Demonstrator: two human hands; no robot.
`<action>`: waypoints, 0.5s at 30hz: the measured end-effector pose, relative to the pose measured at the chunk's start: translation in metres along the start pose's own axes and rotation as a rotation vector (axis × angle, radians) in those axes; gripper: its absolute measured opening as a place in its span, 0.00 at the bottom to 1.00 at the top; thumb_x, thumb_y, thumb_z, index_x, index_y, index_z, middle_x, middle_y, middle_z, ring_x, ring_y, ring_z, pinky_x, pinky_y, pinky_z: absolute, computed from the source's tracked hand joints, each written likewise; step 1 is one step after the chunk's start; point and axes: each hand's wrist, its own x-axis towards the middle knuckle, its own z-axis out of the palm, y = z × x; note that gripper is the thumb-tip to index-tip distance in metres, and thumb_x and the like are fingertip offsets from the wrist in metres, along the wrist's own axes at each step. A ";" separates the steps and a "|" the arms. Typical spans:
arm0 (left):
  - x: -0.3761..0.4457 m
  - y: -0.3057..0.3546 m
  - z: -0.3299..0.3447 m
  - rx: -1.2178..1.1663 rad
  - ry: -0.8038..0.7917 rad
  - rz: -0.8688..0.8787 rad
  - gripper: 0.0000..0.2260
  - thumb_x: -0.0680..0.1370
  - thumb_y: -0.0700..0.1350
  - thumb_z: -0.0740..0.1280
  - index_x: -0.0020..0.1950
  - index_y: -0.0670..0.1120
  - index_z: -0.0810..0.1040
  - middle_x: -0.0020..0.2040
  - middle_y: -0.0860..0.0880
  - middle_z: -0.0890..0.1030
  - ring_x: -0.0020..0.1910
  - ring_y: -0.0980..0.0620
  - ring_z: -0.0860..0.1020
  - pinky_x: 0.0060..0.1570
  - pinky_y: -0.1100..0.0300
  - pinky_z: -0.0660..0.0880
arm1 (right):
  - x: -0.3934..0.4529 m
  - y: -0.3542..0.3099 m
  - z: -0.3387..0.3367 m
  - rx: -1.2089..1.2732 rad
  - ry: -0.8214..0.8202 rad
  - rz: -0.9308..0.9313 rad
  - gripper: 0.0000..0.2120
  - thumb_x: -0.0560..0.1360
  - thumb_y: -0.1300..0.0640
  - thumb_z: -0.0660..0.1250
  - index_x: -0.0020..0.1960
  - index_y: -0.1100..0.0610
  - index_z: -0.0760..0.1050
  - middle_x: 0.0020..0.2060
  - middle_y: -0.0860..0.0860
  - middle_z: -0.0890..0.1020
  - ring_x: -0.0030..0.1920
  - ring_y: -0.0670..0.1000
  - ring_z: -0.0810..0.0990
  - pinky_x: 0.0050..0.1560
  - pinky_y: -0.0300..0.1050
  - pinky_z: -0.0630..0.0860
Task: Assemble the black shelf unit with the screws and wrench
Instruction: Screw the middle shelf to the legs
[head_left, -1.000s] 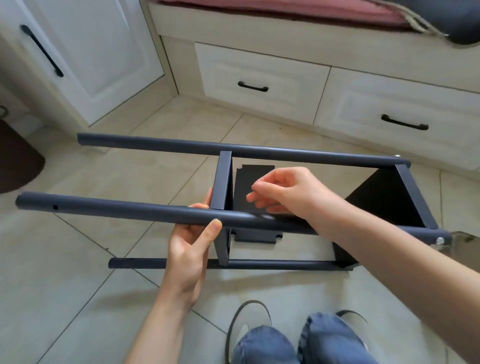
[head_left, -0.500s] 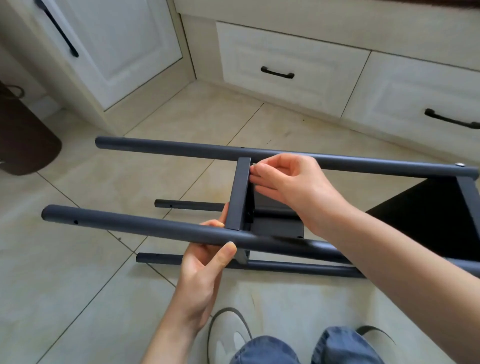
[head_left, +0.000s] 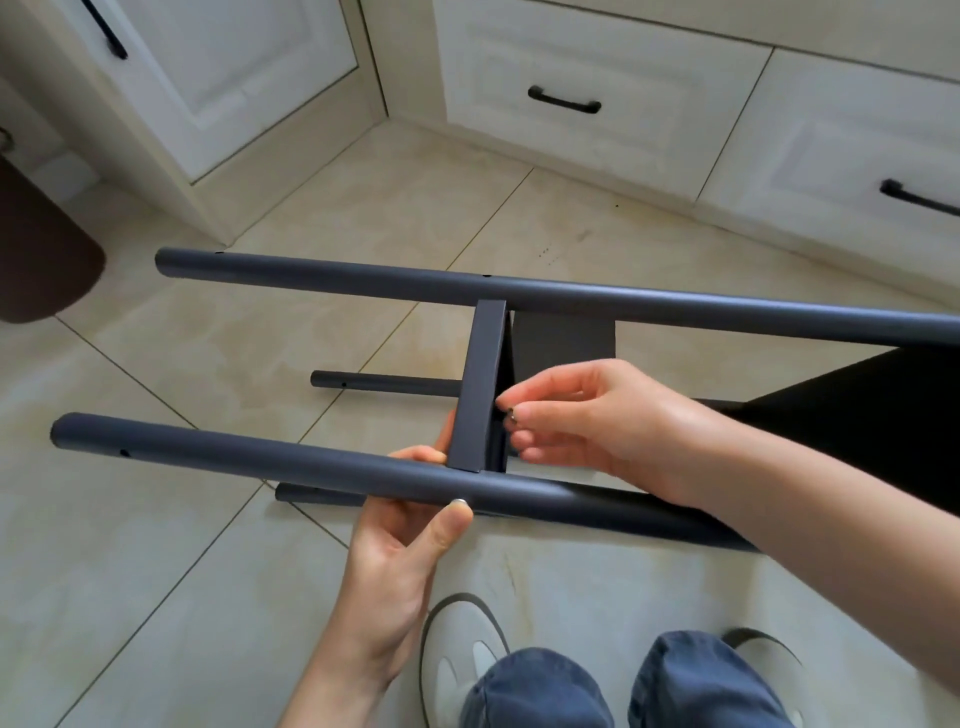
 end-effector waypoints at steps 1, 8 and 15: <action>-0.001 -0.001 -0.001 0.001 0.010 -0.003 0.26 0.55 0.58 0.86 0.49 0.58 0.84 0.46 0.50 0.83 0.48 0.55 0.82 0.51 0.65 0.77 | 0.000 0.002 0.001 0.023 -0.010 0.027 0.05 0.75 0.64 0.71 0.50 0.61 0.84 0.40 0.56 0.85 0.41 0.50 0.85 0.44 0.42 0.82; -0.007 0.002 -0.004 -0.016 -0.016 -0.025 0.25 0.55 0.55 0.86 0.49 0.56 0.84 0.46 0.49 0.84 0.50 0.52 0.82 0.53 0.63 0.78 | 0.002 -0.002 0.009 0.256 0.148 -0.126 0.07 0.78 0.59 0.68 0.51 0.62 0.80 0.49 0.56 0.86 0.50 0.55 0.86 0.48 0.48 0.83; -0.007 0.005 -0.004 -0.032 -0.079 -0.040 0.22 0.60 0.53 0.85 0.51 0.54 0.83 0.62 0.49 0.81 0.55 0.51 0.82 0.55 0.62 0.77 | 0.003 -0.021 0.023 0.188 0.209 -0.252 0.06 0.78 0.58 0.69 0.47 0.59 0.83 0.47 0.55 0.86 0.50 0.53 0.86 0.48 0.48 0.83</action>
